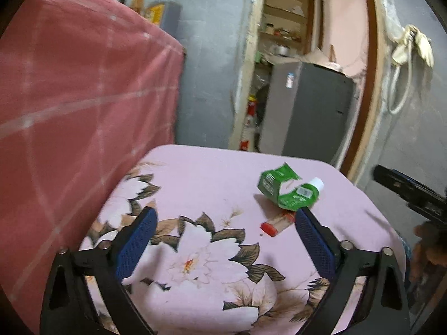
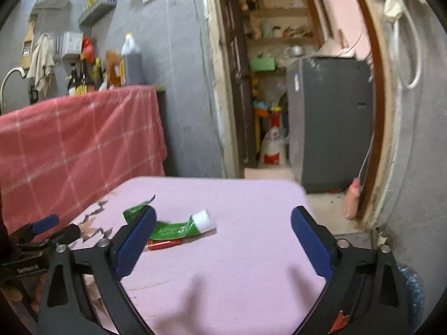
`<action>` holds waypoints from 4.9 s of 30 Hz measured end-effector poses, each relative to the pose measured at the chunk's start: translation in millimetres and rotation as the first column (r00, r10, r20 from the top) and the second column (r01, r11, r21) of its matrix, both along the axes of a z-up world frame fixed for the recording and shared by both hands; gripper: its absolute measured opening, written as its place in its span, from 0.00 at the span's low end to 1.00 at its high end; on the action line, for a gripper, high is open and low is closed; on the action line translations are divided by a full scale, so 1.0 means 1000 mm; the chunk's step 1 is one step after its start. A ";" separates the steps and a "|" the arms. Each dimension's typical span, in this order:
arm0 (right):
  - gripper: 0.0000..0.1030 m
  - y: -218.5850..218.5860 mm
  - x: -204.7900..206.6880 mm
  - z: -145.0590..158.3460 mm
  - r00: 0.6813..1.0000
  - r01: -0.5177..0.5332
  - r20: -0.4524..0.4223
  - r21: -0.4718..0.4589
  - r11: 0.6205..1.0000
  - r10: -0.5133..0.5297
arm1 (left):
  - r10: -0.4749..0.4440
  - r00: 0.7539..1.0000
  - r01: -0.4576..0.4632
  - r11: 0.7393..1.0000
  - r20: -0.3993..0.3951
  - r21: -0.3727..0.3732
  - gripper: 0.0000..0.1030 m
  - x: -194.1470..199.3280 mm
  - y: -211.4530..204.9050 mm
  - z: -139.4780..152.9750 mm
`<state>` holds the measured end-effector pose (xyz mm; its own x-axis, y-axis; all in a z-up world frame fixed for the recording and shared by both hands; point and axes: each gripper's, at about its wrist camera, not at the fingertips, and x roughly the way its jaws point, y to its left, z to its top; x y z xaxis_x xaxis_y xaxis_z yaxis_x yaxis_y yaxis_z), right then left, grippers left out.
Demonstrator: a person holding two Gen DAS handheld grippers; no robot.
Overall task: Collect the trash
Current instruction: 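Grasp the red lighter with the left tool while the right tool grasps the green tube, then lift both held items and carry them over the blue bin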
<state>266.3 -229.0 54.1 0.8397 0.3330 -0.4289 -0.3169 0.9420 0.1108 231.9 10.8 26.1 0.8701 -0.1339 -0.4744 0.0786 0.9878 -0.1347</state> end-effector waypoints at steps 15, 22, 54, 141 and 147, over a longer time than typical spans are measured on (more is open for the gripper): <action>0.54 0.017 0.064 -0.029 0.972 -0.080 -0.224 -0.016 0.997 0.075 | -0.193 0.972 0.183 0.980 -0.134 -0.079 0.47 0.042 -0.013 -0.020; 0.53 0.034 0.079 -0.033 0.958 -0.119 -0.269 -0.056 0.991 0.100 | -0.229 0.960 0.222 0.973 -0.159 -0.062 0.39 0.045 -0.021 -0.025; 0.31 -0.025 0.059 -0.044 0.947 0.002 -0.320 -0.031 1.000 -0.012 | -0.221 0.954 0.240 0.968 -0.201 0.078 0.21 0.036 -0.064 -0.033; 0.34 -0.262 -0.138 -0.053 0.891 0.448 -0.077 -0.013 0.894 -0.448 | -0.175 0.983 0.171 0.982 -0.050 -0.078 0.18 -0.074 -0.326 -0.029; 0.34 -0.277 -0.135 -0.077 0.879 0.462 -0.118 -0.025 0.886 -0.462 | -0.165 0.980 0.162 0.986 -0.110 -0.034 0.18 -0.068 -0.344 -0.049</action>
<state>131.5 -506.4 -23.2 0.8424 -0.0786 -0.5331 0.1697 0.9776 0.1241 164.2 -332.7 -22.5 0.7766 -0.2833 -0.5627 0.2220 0.9590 -0.1764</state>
